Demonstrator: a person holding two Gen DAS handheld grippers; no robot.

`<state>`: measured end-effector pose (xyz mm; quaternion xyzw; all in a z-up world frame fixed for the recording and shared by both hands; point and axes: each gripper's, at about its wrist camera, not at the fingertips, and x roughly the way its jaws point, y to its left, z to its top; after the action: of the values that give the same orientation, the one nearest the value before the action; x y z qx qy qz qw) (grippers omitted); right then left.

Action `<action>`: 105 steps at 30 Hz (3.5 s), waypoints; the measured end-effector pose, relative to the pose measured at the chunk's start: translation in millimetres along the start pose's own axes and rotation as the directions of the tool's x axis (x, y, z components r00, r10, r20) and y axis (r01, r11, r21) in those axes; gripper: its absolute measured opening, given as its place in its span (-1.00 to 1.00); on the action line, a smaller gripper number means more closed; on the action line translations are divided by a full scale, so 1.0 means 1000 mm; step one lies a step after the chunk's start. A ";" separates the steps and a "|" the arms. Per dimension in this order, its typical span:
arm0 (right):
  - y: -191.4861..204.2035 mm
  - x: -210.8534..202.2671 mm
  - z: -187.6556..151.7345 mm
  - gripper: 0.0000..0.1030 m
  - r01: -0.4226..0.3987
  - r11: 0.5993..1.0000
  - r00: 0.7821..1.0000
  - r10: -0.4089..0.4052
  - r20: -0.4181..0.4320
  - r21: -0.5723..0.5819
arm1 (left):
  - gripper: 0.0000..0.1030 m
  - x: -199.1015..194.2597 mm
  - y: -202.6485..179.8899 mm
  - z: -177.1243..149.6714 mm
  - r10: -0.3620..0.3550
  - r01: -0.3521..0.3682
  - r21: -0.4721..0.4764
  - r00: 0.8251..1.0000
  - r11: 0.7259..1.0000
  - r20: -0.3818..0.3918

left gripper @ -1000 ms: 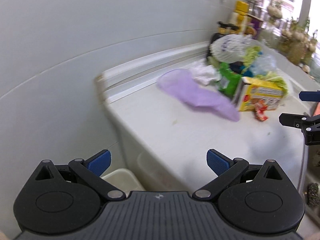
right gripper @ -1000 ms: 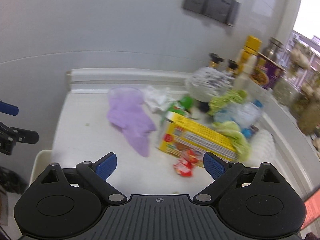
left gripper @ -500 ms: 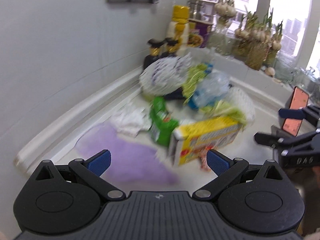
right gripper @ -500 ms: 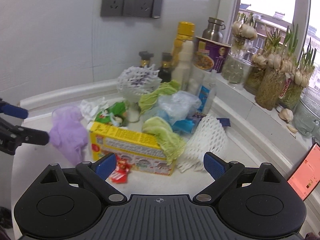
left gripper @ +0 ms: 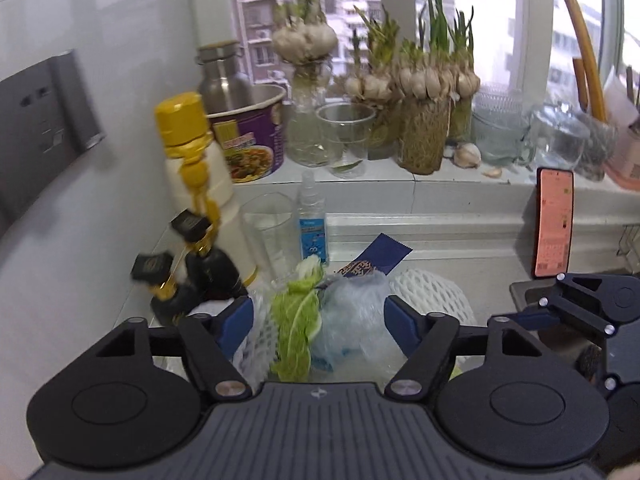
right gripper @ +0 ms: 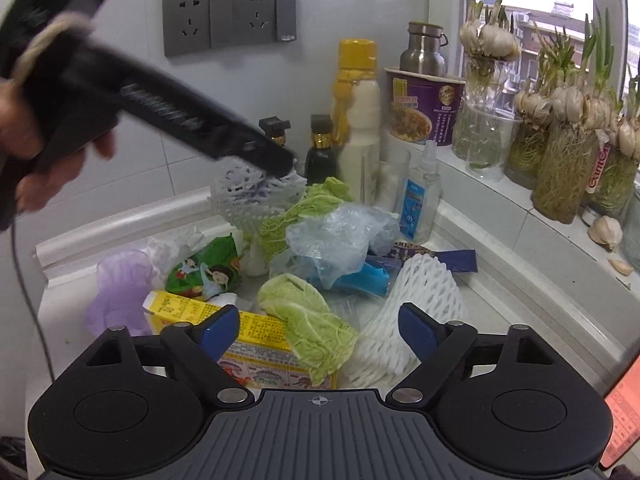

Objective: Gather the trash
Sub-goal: 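Grasp a green cabbage leaf with the left tool while the right tool grasps another leaf, then lift both cabbage leaves and carry them toward the white bin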

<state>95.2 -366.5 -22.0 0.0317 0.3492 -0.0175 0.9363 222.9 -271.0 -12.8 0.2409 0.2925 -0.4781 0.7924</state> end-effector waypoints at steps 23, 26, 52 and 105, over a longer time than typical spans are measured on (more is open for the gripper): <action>-0.016 0.028 -0.005 -0.82 -0.111 0.993 0.993 0.112 -0.035 0.047 | -0.91 0.104 0.030 0.034 -0.085 0.066 -0.079 0.959 0.995 -0.269; -0.014 0.024 -0.004 -0.90 -0.105 0.994 0.994 0.105 -0.018 0.044 | -0.93 0.099 0.031 0.035 -0.082 0.060 -0.092 0.965 0.994 -0.250; 0.002 -0.031 0.028 -0.92 -0.074 0.997 0.989 0.070 0.127 0.032 | -0.94 -0.029 0.033 0.065 -0.006 0.009 -0.131 1.000 0.991 0.024; 0.105 -0.063 0.018 -0.91 -0.189 0.980 0.982 0.190 0.011 -0.069 | -0.95 -0.171 0.040 -0.111 0.185 -0.134 -0.526 0.982 0.840 0.045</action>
<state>64.7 -261.9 37.7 0.0331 0.3370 0.0830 0.9373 169.6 -74.7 30.6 0.0181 0.3523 -0.3242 0.8777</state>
